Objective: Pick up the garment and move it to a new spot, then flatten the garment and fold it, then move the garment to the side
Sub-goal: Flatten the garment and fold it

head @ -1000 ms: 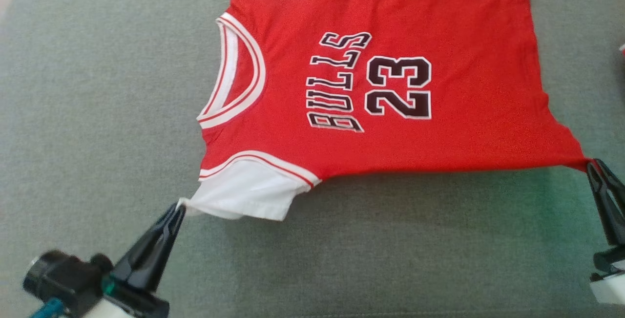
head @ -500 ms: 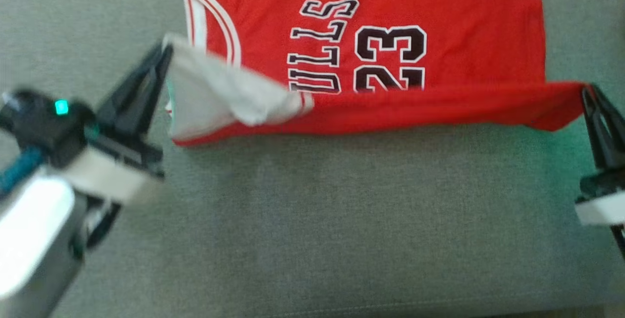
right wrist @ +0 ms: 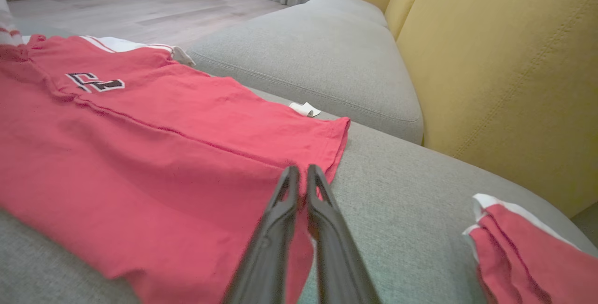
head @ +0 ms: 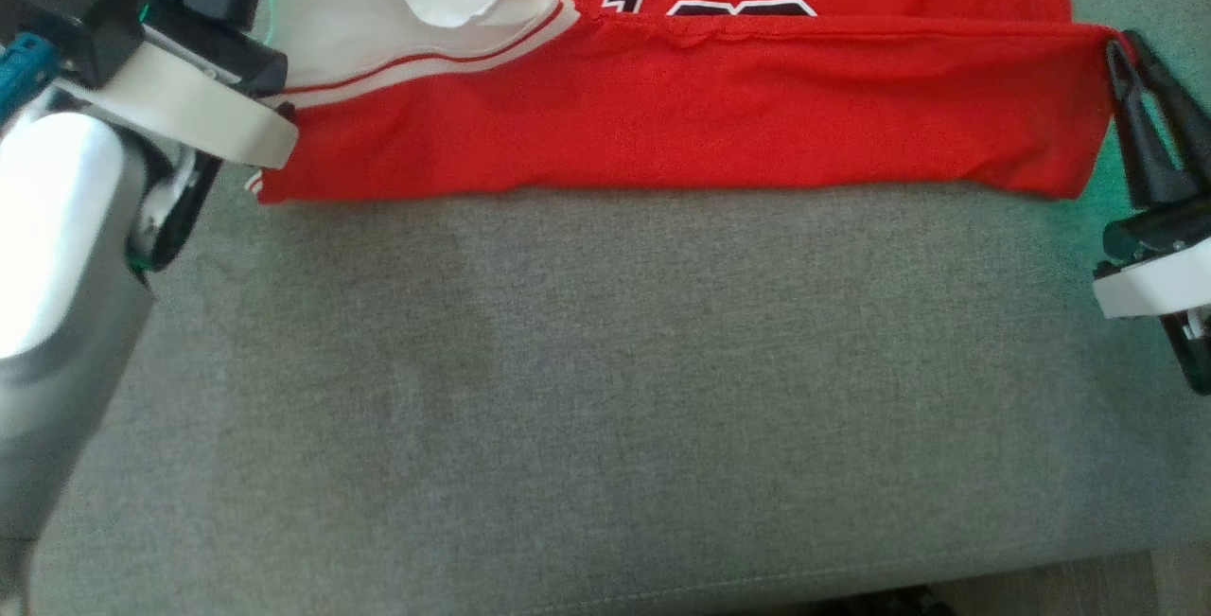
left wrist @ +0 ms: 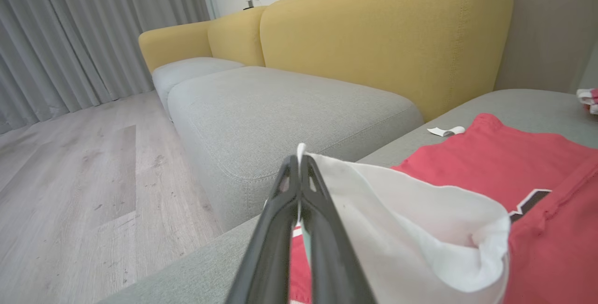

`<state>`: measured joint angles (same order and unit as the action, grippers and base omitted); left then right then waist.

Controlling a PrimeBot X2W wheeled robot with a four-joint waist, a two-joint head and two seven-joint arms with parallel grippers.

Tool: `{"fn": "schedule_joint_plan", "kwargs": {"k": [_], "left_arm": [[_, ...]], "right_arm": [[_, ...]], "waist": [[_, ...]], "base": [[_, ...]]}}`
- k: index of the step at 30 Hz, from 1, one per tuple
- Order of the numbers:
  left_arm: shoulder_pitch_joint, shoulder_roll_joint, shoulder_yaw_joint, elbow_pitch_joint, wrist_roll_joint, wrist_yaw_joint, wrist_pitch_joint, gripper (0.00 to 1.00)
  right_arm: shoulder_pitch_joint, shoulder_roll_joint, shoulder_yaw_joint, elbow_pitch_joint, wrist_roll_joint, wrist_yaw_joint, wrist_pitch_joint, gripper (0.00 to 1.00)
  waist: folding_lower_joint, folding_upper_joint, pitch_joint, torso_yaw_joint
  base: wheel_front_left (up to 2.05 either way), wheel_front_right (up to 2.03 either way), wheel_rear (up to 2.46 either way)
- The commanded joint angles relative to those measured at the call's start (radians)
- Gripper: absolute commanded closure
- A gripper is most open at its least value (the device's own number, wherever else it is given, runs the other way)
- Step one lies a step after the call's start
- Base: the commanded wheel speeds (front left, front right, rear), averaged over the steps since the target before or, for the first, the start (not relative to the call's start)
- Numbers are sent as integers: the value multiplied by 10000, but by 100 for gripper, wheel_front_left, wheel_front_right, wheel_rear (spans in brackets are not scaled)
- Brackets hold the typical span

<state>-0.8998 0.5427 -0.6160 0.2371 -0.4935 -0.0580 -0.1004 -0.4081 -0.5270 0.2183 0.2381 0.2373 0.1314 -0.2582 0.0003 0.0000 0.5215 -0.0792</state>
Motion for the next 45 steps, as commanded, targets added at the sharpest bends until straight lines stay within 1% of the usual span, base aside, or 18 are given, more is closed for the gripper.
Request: {"fn": "schedule_joint_plan", "kwargs": {"k": [1,4,8,11,15,17,18,19,20,26,31,32,33,34,35,41,45], "left_arm": [[-320,234,408,-28,32,122,-207,0],[-55,37,415,256,-37,305,-497,0],[857,-166,528,380,-311,860,-698,0],[1745,-282,553,380,-578,1305,-604,0],[2807,-362,691,438,-918,2026,-355,0],[3235,-402,748,437,-1104,2308,-166,0],[3235,-402,748,437,-1104,2308,-166,0],[3431,-409,765,442,-1179,2456,-42,0],[3779,-409,815,425,-1329,2703,156,0],[4771,-433,731,15,-1745,3062,705,0],[4994,-319,731,-101,-1850,3361,1138,0],[4998,-315,698,-137,-1909,3330,1278,19],[5000,-326,666,-208,-1989,3266,1405,49],[5003,-352,659,-302,-2096,3195,1499,69],[4997,-366,652,-526,-2238,3041,1569,100],[4958,-220,708,-1012,-2189,2986,1397,100],[4882,-142,718,-1194,-2121,2974,1321,100]], "right_arm": [[47,-175,11,-217,-49,-7,-36,0],[74,55,-206,-362,-168,-7,-36,0],[426,382,-724,-546,-292,-7,-36,0],[787,651,-1002,-711,-391,-7,-36,0],[1087,933,-1145,-821,-486,-7,-36,0],[1173,1015,-1177,-821,-501,-7,-36,0],[1173,1015,-1177,-821,-501,-7,-36,0],[1195,1029,-1177,-806,-494,-7,-36,0],[1209,1035,-1164,-757,-462,-7,-36,0],[1386,1134,-1163,-738,-528,-7,-36,0],[1422,1157,-1089,-651,-514,-7,-36,0],[1410,1157,-1056,-631,-502,-7,-36,0],[1409,1168,-1026,-607,-488,-7,-36,0],[1412,1183,-1005,-564,-463,-7,-36,0],[1426,1254,-988,-345,-313,-7,-36,0],[1044,1454,-990,957,241,-7,-36,0],[557,1515,-692,2261,696,-7,-36,0]], "waist": [[-3,0,24,-40],[-3,0,-73,-44],[-3,0,-322,-2],[-3,0,-490,8],[-3,0,-648,-66],[-3,0,-696,-105],[-3,0,-696,-105],[-3,0,-717,-122],[-3,0,-745,-162],[-3,0,-850,-209],[-3,0,-867,-153],[-3,0,-864,-147],[-3,0,-863,-139],[-3,0,-860,-128],[-3,0,-864,-97],[-3,0,-902,33],[-3,0,-857,152]], "base": [[0,0,0],[0,0,0],[0,0,0],[0,0,0],[0,0,0],[0,0,0],[0,0,0],[0,0,0],[0,0,0],[0,0,0],[0,0,0],[0,0,0],[0,0,0],[0,0,0],[0,0,0],[0,0,0],[0,0,0]]}}
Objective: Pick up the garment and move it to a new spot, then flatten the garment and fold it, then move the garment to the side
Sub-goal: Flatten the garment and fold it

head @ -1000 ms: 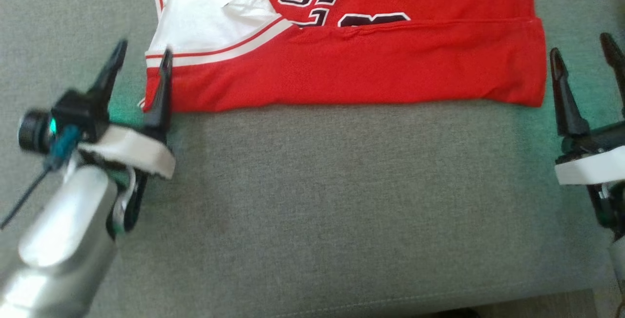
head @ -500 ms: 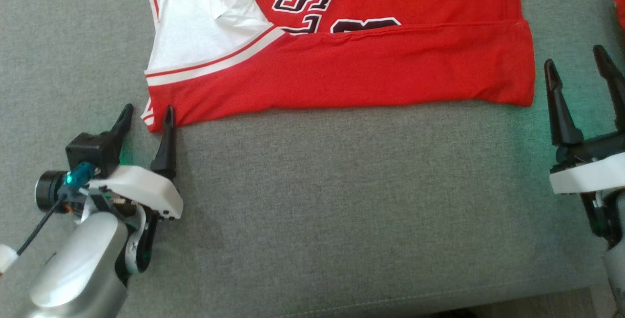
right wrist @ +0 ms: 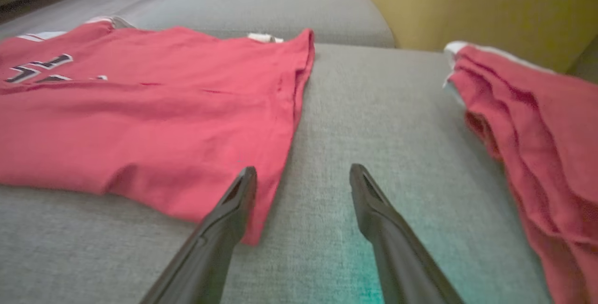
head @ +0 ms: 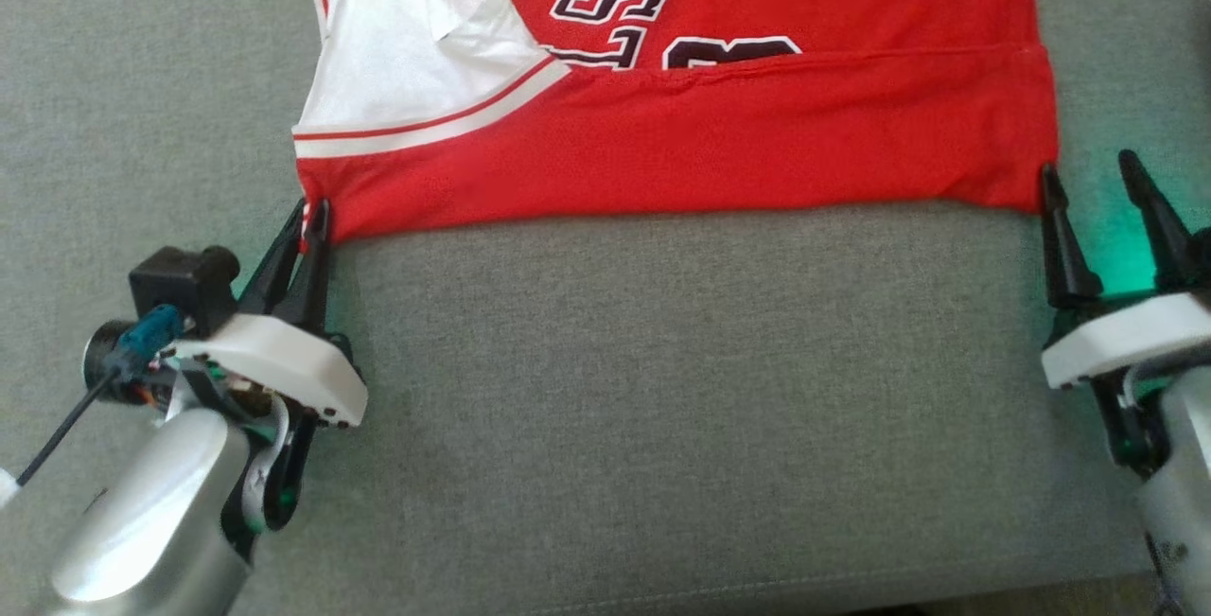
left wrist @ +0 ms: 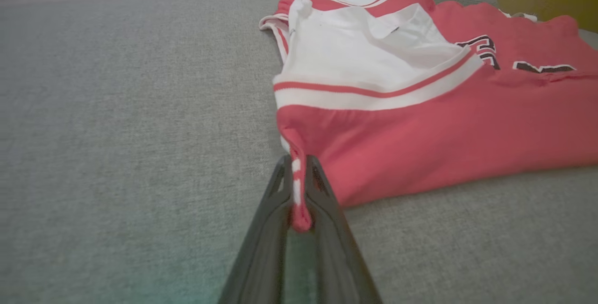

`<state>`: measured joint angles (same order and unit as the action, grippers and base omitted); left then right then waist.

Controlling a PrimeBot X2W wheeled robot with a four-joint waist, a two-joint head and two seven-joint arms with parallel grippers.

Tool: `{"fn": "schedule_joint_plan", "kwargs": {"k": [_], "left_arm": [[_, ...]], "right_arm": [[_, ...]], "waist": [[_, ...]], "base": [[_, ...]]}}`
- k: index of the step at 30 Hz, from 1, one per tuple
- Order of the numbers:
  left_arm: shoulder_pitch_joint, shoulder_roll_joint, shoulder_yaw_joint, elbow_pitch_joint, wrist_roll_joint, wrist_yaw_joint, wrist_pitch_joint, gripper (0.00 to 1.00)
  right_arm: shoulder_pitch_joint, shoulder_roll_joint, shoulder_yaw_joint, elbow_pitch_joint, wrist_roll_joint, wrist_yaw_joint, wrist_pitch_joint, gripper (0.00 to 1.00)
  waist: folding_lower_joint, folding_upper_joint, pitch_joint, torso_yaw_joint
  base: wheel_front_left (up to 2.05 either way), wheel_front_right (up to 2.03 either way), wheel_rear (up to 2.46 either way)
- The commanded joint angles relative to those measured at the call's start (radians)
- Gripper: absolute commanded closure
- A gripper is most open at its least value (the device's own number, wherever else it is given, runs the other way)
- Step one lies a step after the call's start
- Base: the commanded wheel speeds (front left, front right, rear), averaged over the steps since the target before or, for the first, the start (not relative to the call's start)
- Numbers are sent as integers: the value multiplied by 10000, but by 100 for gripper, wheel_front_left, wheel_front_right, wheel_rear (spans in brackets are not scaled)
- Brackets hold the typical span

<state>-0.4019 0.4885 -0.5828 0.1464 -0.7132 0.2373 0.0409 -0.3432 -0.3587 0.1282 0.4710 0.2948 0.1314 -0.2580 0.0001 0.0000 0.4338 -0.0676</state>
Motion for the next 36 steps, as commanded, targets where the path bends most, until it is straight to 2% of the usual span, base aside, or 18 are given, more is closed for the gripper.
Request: {"fn": "schedule_joint_plan", "kwargs": {"k": [1,2,3,4,5,6,10,11,13,15,23,29,36], "left_arm": [[-125,412,382,-307,91,15,-102,100],[-154,428,384,-320,130,32,-133,100],[-181,432,377,-325,152,34,-150,100],[-207,429,373,-322,162,29,-167,100],[-236,430,366,-314,190,29,-197,100],[-264,428,350,-301,226,24,-236,100],[-260,364,295,-206,234,-53,-385,100],[-260,364,295,-206,234,-53,-385,100],[-103,287,252,-133,184,-75,-508,100],[-6,258,235,-136,162,-67,-558,100],[1425,25,-29,-576,-122,138,-882,100],[2888,-72,-297,-1391,-361,583,-912,100],[3921,-39,-584,-2292,-361,1090,-817,100]], "right_arm": [[-228,-156,434,262,278,-7,-34,0],[-370,-158,668,569,464,-7,-20,0],[-503,-177,928,838,672,-7,23,17],[-621,-225,1201,1053,880,-7,68,54],[-724,-293,1443,1233,1082,-7,105,83],[-799,-365,1689,1366,1299,-7,130,100],[-915,-841,2468,1689,2134,-7,155,100],[-915,-841,2468,1689,2134,-7,155,100],[-855,-1338,2909,1828,2378,-7,114,100],[-828,-1449,3015,1826,2496,-7,102,100],[64,-2713,3741,1122,3332,-7,375,100],[1355,-3634,3803,370,3636,-7,693,100],[2692,-3909,3092,-325,3689,-7,871,100]], "waist": [[-1,0,30,62],[-1,0,41,86],[-1,0,47,116],[-1,0,48,152],[-1,0,47,184],[-1,0,36,214],[-1,0,-143,321],[-1,0,-143,321],[-1,0,-399,416],[-1,0,-502,441],[-1,0,-1375,740],[-1,0,-1710,888],[-1,0,-1818,1031]], "base": [[0,0,0],[0,0,0],[0,0,0],[0,0,0],[0,0,0],[0,0,0],[0,0,0],[0,0,0],[0,0,0],[0,0,0],[0,0,0],[0,0,0],[0,0,0]]}}
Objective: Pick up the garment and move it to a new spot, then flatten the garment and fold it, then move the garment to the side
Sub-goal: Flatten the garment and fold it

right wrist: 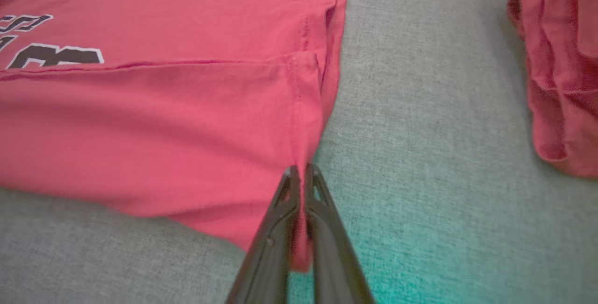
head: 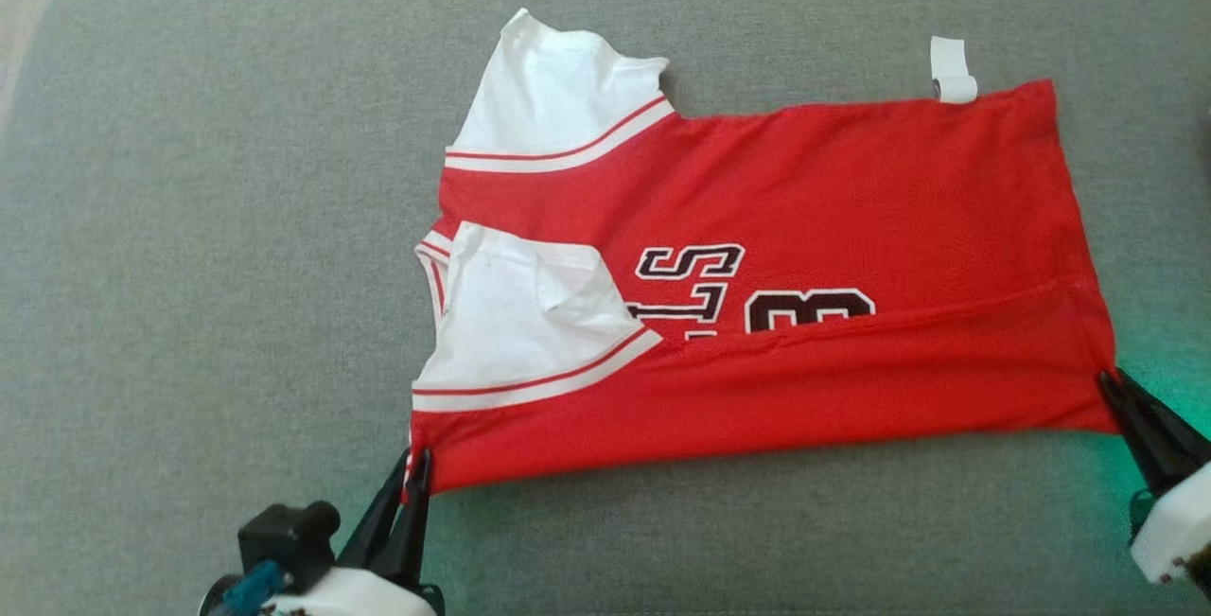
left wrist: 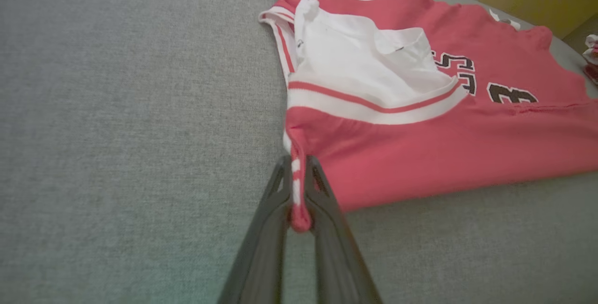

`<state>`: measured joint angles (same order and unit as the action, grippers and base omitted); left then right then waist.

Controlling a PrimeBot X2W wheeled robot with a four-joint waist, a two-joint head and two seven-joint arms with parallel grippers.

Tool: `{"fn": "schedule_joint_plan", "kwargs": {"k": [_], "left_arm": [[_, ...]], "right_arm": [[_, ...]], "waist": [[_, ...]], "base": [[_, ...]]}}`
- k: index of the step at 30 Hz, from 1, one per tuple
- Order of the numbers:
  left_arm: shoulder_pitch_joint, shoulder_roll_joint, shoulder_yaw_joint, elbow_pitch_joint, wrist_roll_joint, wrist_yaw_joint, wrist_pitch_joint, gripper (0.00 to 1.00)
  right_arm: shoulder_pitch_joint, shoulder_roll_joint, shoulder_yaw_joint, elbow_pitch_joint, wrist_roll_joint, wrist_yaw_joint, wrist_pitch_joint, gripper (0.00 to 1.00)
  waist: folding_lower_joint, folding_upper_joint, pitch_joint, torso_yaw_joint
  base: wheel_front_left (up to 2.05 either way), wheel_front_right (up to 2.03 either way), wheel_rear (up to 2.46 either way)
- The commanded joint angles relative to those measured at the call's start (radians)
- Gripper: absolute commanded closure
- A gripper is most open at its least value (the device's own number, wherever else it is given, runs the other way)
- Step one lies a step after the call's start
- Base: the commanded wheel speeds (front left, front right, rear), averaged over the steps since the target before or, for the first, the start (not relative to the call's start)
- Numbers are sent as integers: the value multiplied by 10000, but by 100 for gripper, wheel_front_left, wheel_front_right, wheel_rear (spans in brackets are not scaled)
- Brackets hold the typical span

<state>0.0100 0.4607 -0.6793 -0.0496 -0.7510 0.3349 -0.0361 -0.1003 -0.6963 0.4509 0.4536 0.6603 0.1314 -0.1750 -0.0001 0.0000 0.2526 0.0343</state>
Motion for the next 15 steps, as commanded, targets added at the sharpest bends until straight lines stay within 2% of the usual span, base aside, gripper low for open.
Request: {"fn": "schedule_joint_plan", "kwargs": {"k": [1,3,4,5,6,7,11,15], "left_arm": [[-148,262,370,-420,31,166,-29,100],[-110,313,342,-547,98,266,15,100],[-118,326,318,-588,128,302,54,100],[-145,314,324,-622,140,331,55,89],[-192,327,312,-642,186,341,58,51],[-264,344,318,-663,249,367,48,0],[-887,488,341,-768,606,328,74,0],[-2033,791,511,-881,808,5,432,0]], "right_arm": [[415,-524,-274,-230,5,-7,83,100],[606,-454,-576,-401,-97,-7,114,100],[668,-391,-717,-492,-155,-7,113,78],[718,-329,-858,-568,-238,-7,106,13],[750,-255,-1004,-642,-345,-7,70,0],[759,-163,-1163,-708,-456,-7,51,0],[703,243,-1782,-1140,-1034,-7,-247,0],[535,721,-2117,-1644,-1690,-7,-484,0]], "waist": [[1,0,0,13],[1,0,25,-19],[1,0,41,-42],[1,0,48,-69],[1,0,50,-98],[1,0,59,-130],[1,0,128,-294],[1,0,312,-582]], "base": [[0,0,0],[0,0,0],[0,0,0],[0,0,0],[0,0,0],[0,0,0],[0,0,0],[0,0,0]]}}
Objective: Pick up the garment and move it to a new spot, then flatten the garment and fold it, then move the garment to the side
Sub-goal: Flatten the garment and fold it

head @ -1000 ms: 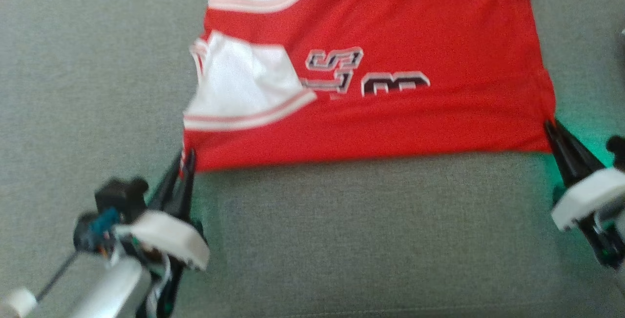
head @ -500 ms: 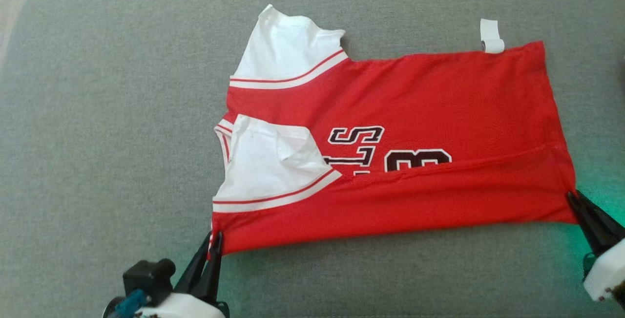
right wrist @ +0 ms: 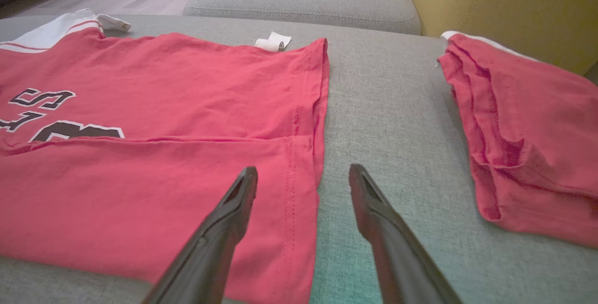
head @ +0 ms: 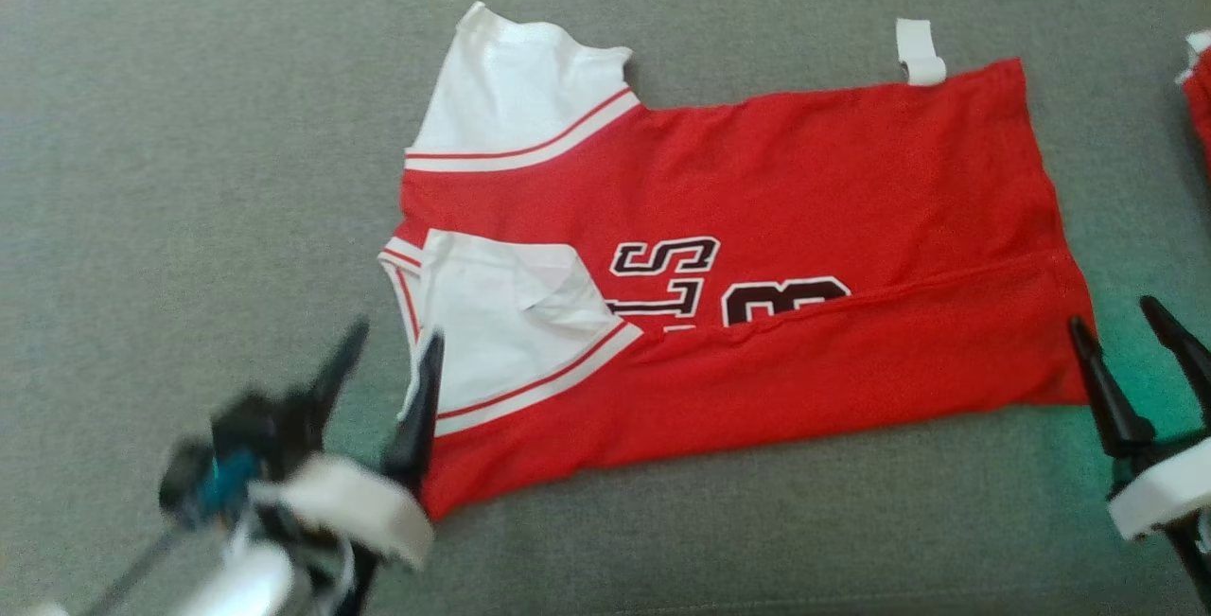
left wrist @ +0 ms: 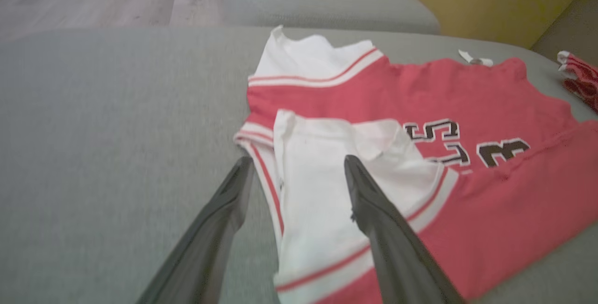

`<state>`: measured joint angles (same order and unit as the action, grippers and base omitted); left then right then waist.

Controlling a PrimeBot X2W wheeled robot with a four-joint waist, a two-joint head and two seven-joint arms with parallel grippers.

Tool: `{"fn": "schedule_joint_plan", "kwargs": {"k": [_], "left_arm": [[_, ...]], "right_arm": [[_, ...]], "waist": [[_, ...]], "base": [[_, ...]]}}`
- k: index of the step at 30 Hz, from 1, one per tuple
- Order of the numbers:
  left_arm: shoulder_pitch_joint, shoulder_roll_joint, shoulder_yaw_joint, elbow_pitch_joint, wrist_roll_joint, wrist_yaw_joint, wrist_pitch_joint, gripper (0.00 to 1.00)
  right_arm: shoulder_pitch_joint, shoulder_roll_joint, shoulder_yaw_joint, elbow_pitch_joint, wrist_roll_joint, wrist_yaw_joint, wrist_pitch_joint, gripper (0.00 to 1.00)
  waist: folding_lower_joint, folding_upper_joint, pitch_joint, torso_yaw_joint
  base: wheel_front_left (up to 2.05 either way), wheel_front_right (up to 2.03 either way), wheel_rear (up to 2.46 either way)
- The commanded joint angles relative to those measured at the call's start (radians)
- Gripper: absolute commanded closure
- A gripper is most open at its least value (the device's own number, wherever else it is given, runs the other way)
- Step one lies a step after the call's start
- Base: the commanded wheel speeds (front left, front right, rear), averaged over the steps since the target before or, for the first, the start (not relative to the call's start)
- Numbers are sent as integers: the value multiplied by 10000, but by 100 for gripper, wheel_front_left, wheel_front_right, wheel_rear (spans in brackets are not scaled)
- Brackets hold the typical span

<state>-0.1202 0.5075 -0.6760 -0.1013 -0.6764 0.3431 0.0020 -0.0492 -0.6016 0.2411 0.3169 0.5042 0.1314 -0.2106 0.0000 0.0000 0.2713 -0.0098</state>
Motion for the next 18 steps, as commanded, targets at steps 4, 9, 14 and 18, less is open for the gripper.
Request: {"fn": "schedule_joint_plan", "kwargs": {"k": [4,9,14,18], "left_arm": [[-2433,771,655,-405,-14,-905,922,0],[-4555,1072,790,247,-364,-1896,2298,0],[-7006,1180,845,1778,-903,-2967,4056,0],[-9033,985,545,3342,-1114,-3778,5651,0]], "right_arm": [[-185,235,-233,-675,-640,-7,-175,0],[-436,494,-198,-1116,-1022,-7,-185,0],[-954,791,-18,-1438,-1342,-7,-292,0],[-1276,1113,40,-1467,-1522,-7,-418,0]], "waist": [[0,0,552,-399],[0,0,1034,-724],[0,0,1649,-1325],[0,0,2258,-1787]], "base": [[0,0,0],[0,0,0],[0,0,0],[0,0,0]]}}
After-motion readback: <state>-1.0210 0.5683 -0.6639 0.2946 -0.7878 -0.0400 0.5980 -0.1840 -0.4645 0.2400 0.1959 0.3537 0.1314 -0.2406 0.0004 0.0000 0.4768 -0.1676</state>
